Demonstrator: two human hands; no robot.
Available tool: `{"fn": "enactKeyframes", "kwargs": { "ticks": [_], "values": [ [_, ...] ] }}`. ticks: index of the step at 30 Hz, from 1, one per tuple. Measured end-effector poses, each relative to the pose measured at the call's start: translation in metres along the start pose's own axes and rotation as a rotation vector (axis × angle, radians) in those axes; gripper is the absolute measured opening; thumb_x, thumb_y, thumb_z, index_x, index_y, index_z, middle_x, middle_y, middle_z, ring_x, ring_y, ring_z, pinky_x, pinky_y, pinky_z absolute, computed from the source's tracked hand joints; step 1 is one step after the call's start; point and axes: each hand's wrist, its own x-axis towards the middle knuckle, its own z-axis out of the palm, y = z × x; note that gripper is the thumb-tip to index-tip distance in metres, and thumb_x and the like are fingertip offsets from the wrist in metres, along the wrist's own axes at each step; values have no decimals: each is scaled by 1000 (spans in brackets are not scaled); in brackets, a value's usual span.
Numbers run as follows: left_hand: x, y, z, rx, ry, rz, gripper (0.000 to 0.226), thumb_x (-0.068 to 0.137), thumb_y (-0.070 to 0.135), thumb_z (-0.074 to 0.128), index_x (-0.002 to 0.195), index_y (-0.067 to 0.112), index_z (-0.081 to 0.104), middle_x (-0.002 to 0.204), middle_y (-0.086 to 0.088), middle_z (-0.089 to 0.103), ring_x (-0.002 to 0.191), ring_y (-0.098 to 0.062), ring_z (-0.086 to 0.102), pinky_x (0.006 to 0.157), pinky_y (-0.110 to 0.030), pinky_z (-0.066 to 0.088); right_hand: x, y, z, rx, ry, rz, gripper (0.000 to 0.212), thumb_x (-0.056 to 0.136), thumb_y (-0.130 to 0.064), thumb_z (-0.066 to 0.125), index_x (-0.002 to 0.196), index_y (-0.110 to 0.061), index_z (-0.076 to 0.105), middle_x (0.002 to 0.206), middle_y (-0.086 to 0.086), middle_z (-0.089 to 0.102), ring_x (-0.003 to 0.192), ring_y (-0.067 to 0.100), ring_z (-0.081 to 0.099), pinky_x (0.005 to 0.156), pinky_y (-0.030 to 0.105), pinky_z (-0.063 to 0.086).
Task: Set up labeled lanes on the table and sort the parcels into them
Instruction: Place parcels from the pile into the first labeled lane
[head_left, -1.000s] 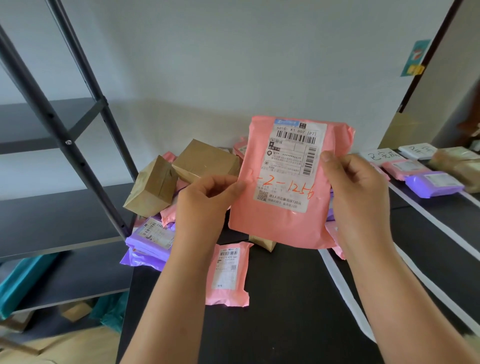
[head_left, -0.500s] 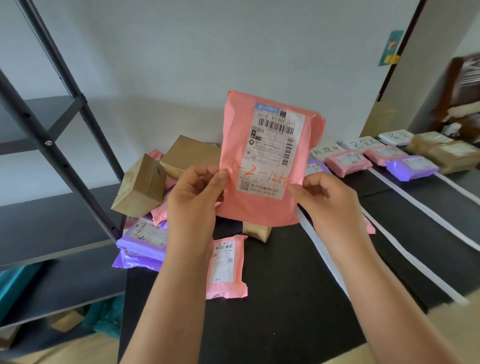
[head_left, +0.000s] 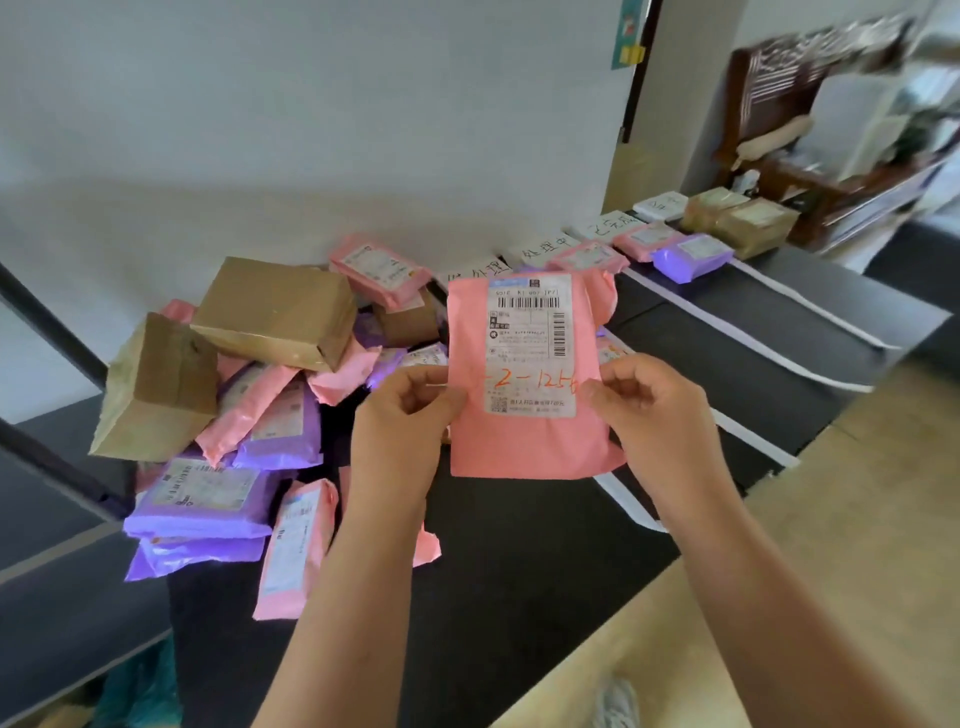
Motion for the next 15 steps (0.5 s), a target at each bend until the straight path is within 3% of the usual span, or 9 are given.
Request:
{"fn": "enactKeyframes", "kwargs": {
  "ticks": [2, 6, 11, 15],
  "values": [
    [-1, -8, 18, 37, -40, -18, 12, 88, 8, 70, 89, 20, 70, 78, 6, 74, 69, -7, 65, 70, -28, 55, 4, 13, -14, -25, 19, 20, 4, 91, -23, 69, 94, -21, 68, 91, -13, 68, 84, 6, 66, 74, 33, 59],
    [-1, -21, 64, 157, -102, -34, 6, 89, 17, 72, 90, 22, 68, 82, 5, 71, 70, -5, 63, 64, -19, 49, 22, 42, -46, -44, 42, 33, 3, 91, -20, 68, 94, -19, 68, 88, -14, 66, 83, 4, 63, 67, 22, 49],
    [-3, -44, 135, 298, -175, -84, 7, 89, 26, 71, 85, 24, 66, 84, 3, 71, 76, -13, 63, 70, -30, 48, 59, 88, -94, -88, 11, 80, 6, 91, -20, 68, 96, -21, 69, 90, -14, 66, 85, 4, 62, 65, 20, 43],
    [-4, -57, 197, 385, -195, -129, 5, 90, 26, 69, 88, 26, 64, 90, 5, 69, 81, -12, 65, 72, -30, 51, 90, 129, -133, -126, -10, 129, 3, 92, -20, 67, 92, -23, 68, 86, -14, 65, 80, 3, 59, 61, 19, 39]
  ]
}}
